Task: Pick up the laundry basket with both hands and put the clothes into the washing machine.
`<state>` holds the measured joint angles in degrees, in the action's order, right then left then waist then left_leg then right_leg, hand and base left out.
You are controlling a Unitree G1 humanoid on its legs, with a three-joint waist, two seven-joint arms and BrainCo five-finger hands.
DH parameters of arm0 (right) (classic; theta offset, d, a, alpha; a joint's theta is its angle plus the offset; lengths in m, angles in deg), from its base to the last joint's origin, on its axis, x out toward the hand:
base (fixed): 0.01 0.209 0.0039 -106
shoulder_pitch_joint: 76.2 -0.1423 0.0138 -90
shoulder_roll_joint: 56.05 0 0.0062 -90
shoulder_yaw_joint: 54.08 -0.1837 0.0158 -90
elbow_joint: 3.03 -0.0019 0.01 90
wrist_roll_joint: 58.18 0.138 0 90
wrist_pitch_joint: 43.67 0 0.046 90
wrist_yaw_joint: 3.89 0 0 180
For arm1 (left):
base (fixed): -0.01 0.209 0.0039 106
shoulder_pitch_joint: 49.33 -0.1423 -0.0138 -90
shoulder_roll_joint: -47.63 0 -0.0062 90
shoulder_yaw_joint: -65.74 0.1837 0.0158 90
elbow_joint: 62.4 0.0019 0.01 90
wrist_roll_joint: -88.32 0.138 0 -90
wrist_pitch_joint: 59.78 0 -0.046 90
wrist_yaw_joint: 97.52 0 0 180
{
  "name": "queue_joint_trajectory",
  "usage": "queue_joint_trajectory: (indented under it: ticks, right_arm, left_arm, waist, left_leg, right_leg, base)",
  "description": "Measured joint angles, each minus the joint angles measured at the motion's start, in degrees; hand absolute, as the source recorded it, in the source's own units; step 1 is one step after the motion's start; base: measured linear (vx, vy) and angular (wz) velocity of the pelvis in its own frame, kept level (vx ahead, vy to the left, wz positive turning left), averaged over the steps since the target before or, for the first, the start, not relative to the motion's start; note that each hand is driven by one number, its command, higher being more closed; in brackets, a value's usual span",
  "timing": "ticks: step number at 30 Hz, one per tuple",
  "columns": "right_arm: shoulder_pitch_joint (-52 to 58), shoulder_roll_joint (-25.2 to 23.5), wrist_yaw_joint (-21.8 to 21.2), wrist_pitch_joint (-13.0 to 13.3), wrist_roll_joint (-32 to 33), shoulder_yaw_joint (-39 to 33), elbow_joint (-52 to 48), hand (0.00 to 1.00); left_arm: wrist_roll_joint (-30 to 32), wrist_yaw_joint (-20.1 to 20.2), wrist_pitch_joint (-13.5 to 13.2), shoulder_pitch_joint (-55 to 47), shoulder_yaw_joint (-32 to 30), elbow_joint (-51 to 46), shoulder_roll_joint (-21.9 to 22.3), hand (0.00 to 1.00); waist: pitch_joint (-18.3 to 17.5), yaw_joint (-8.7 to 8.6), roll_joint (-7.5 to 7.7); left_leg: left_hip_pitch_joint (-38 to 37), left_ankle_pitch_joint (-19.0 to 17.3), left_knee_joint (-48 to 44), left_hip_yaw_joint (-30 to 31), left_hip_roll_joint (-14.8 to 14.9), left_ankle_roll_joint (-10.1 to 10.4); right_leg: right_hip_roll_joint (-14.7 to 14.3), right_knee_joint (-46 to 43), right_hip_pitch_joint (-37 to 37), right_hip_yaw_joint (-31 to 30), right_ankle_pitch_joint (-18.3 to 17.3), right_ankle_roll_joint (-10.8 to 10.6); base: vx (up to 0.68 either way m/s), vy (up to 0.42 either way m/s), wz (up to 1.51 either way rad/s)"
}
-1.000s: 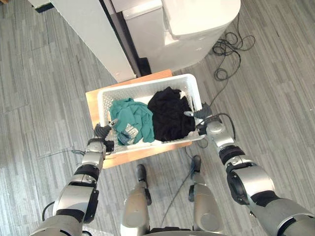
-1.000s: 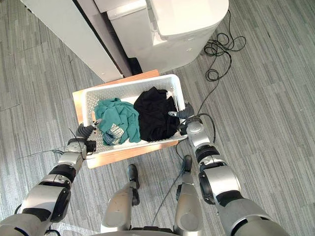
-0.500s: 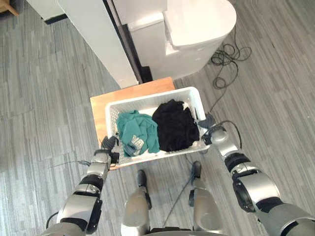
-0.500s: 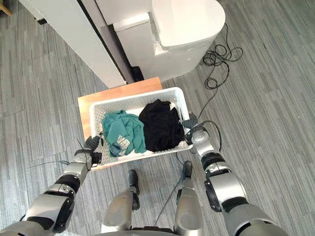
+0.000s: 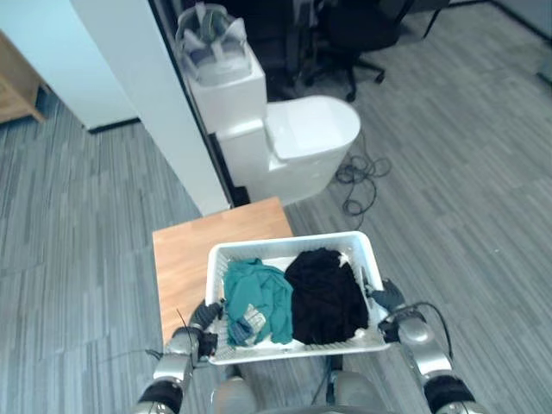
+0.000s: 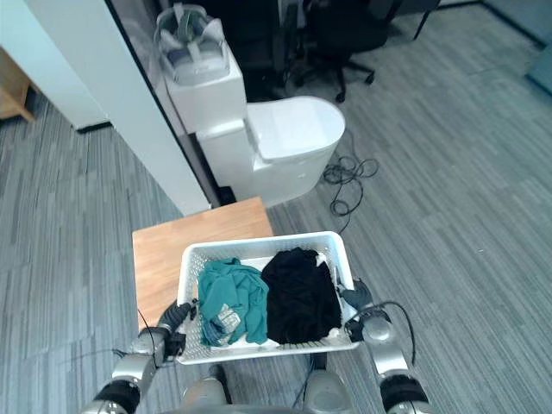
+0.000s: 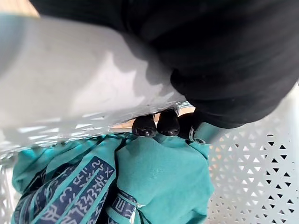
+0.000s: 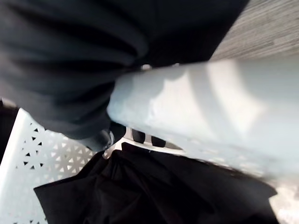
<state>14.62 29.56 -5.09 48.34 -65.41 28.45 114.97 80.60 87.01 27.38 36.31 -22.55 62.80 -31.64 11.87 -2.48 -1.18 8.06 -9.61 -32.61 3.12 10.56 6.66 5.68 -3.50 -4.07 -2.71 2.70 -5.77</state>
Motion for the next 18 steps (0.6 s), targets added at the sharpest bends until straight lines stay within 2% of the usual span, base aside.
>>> queue_joint_trajectory:
  ticks: [1,2,3,4,5,6,7,8,9,10,11,12,13,14,15,16,17,18]
  right_arm:
    - [1.1,0.0,0.0,0.1,0.0,-0.7,-2.8,1.0]
    - [2.0,-0.2,0.0,0.3,0.2,-0.7,-5.1,1.0]
    - [2.2,-0.4,0.0,0.4,0.3,-0.7,-5.6,1.0]
    - [4.1,-1.3,0.0,0.5,0.5,-1.0,-8.1,1.0]
    - [4.8,-2.0,0.0,0.5,0.6,-1.2,-8.8,1.0]
    - [6.7,-3.7,0.0,0.4,0.6,-1.6,-11.8,1.0]
    - [8.0,-4.4,0.1,0.4,0.6,-1.7,-13.7,1.0]
    - [9.2,-5.0,0.4,0.4,0.6,-1.8,-15.6,1.0]
    - [10.3,-5.0,0.8,0.6,0.9,-2.5,-17.1,1.0]
    - [10.8,-5.1,1.3,0.8,1.8,-3.4,-18.3,1.0]
    - [10.9,-5.1,1.4,0.9,2.4,-3.7,-18.3,1.0]
    - [11.0,-5.1,1.5,1.0,2.7,-3.8,-18.3,1.0]
    - [11.5,-5.4,1.5,1.0,2.7,-3.8,-18.3,1.0]
    - [11.6,-5.6,1.5,1.0,2.7,-3.8,-18.3,1.0]
    - [11.6,-6.2,1.5,1.2,2.8,-3.5,-18.1,1.0]
    - [11.5,-7.0,1.5,1.3,2.7,-3.2,-18.0,1.0]
    - [11.7,-7.3,1.5,1.3,2.7,-3.2,-17.7,1.0]
    - [11.8,-7.1,1.5,1.5,2.7,-3.2,-16.7,1.0]
  left_arm:
    - [-0.9,-0.9,0.0,-3.6,0.4,-4.7,1.5,1.0]
    - [-1.8,-1.4,0.0,-6.0,0.7,-8.4,1.7,1.0]
    - [-1.9,-1.5,0.0,-6.4,0.7,-9.1,1.6,1.0]
    - [-1.9,-1.7,-0.1,-6.6,1.3,-10.5,1.4,1.0]
    - [-1.9,-1.7,-0.2,-6.2,1.4,-10.6,0.7,1.0]
    - [-2.0,-1.8,-0.4,-6.2,1.7,-11.2,-0.4,1.0]
    - [-2.3,-1.8,-0.4,-6.2,1.7,-11.5,-0.6,1.0]
    - [-2.6,-1.8,-0.4,-6.3,2.0,-12.2,-0.6,1.0]
    - [-2.6,-1.8,-0.5,-6.0,2.9,-12.8,-0.7,1.0]
    - [-2.6,-1.8,-0.7,-5.6,3.9,-14.0,-0.8,1.0]
    - [-2.6,-1.8,-0.9,-5.6,4.2,-14.8,-0.9,1.0]
    - [-2.6,-2.1,-1.2,-5.5,4.7,-15.7,-1.3,1.0]
    - [-2.3,-2.1,-1.1,-5.5,4.6,-15.6,-1.5,1.0]
    - [-2.2,-2.2,-1.0,-5.5,4.5,-15.6,-1.5,1.0]
    - [-1.9,-2.2,-1.0,-5.3,3.4,-15.6,-1.7,1.0]
    - [-1.6,-2.2,-0.9,-5.3,2.1,-15.4,-1.7,1.0]
    - [-1.6,-2.2,-0.9,-5.3,1.9,-15.3,-1.7,1.0]
    - [-1.6,-2.2,-0.9,-5.4,2.0,-15.2,-1.7,1.0]
  waist:
    - [-0.6,1.57,-0.78]
    - [-1.4,2.58,-1.99]
    - [-1.5,2.71,-2.17]
    - [-2.5,2.86,-2.77]
    - [-2.6,2.95,-1.48]
    - [-2.9,2.75,-0.85]
    - [-3.6,2.04,0.22]
    - [-4.5,1.92,1.57]
    - [-4.8,1.49,1.63]
    - [-5.2,1.2,1.78]
    - [-5.3,0.93,1.93]
    - [-5.3,0.11,2.36]
    - [-5.3,-0.04,2.21]
    - [-5.3,0.11,1.89]
    - [-5.1,0.28,1.15]
    - [-5.3,0.21,1.7]
    - [-5.0,0.07,1.19]
    - [-5.2,0.15,1.35]
  left_leg:
    - [-1.3,-5.2,0.3,9.7,-6.9,0.9]
    - [-2.4,-8.8,2.5,15.2,-10.0,-0.7]
    - [-2.8,-9.8,2.9,16.1,-10.3,-1.6]
    - [-5.1,-13.1,6.2,17.6,-10.0,-4.3]
    - [-5.6,-12.7,6.9,15.7,-10.3,-5.3]
    - [-6.6,-11.7,9.1,11.7,-9.3,-5.9]
    - [-7.2,-11.4,9.6,9.8,-9.4,-5.5]
    - [-7.6,-11.4,9.8,7.4,-10.2,-5.6]
    - [-7.7,-11.4,10.0,5.8,-10.3,-5.7]
    - [-8.1,-10.7,11.7,2.5,-10.2,-6.3]
    - [-8.5,-10.3,12.6,0.9,-10.1,-6.4]
    - [-9.6,-9.9,14.0,-2.6,-9.8,-6.3]
    - [-11.5,-9.3,15.6,-7.6,-9.1,-6.6]
    - [-11.9,-8.8,16.3,-8.8,-8.1,-7.2]
    - [-13.9,-8.2,19.1,-14.6,-6.5,-7.4]
    - [-16.0,-7.5,21.6,-18.9,-5.7,-6.9]
    - [-17.0,-7.4,22.4,-20.7,-5.3,-6.8]
    - [-18.9,-7.5,23.3,-24.3,-4.8,-6.6]
  right_leg:
    - [-0.9,-2.1,-2.5,-6.2,0.0,-0.1]
    - [-3.4,-3.4,-4.6,-10.6,0.0,-0.1]
    - [-4.1,-3.7,-4.9,-11.5,-0.1,-0.1]
    - [-5.6,-4.0,-5.8,-14.2,-0.3,-0.6]
    - [-5.5,-3.7,-5.9,-15.6,-0.4,-0.6]
    - [-6.2,-6.1,-7.1,-18.2,-0.6,-0.6]
    - [-6.7,-10.5,-7.9,-18.2,-1.2,-1.2]
    - [-6.2,-9.3,-7.9,-18.5,-1.5,-1.9]
    - [-6.3,-7.5,-7.8,-20.3,-0.4,-1.7]
    - [-6.5,-4.8,-7.9,-23.1,1.3,0.6]
    - [-6.5,-3.5,-7.9,-24.4,2.2,1.8]
    - [-6.3,-1.0,-8.0,-25.7,3.7,4.8]
    - [-5.8,1.3,-8.4,-20.2,2.0,12.4]
    - [-5.7,1.1,-8.6,-18.0,1.5,12.5]
    - [-4.7,-4.8,-12.8,-6.8,-1.4,11.1]
    - [-2.5,-13.2,-15.4,5.5,-2.1,11.5]
    - [-1.4,-16.6,-15.4,10.1,-3.3,11.3]
    - [-0.2,-20.9,-14.5,14.6,-6.1,10.5]
  base:
    - [-0.15,0.343,-2.26]
    - [-0.14,0.324,-2.08]
    - [-0.15,0.262,-1.59]
    - [-0.08,0.125,-0.94]
    - [-0.14,0.164,-1.35]
    - [-0.08,0.094,-1.08]
    - [-0.04,0.111,-1.19]
    - [0.01,0.102,-0.93]
    - [0.0,0.161,-1.17]
    - [-0.03,0.133,-1.1]
    - [-0.02,0.134,-1.34]
    - [0.0,0.106,-1.76]
    - [-0.01,0.083,-1.68]
    - [0.0,0.073,-1.94]
    - [0.03,0.008,-1.81]
    - [0.04,0.003,-1.91]
    - [0.09,-0.011,-1.76]
    - [0.14,-0.011,-1.52]
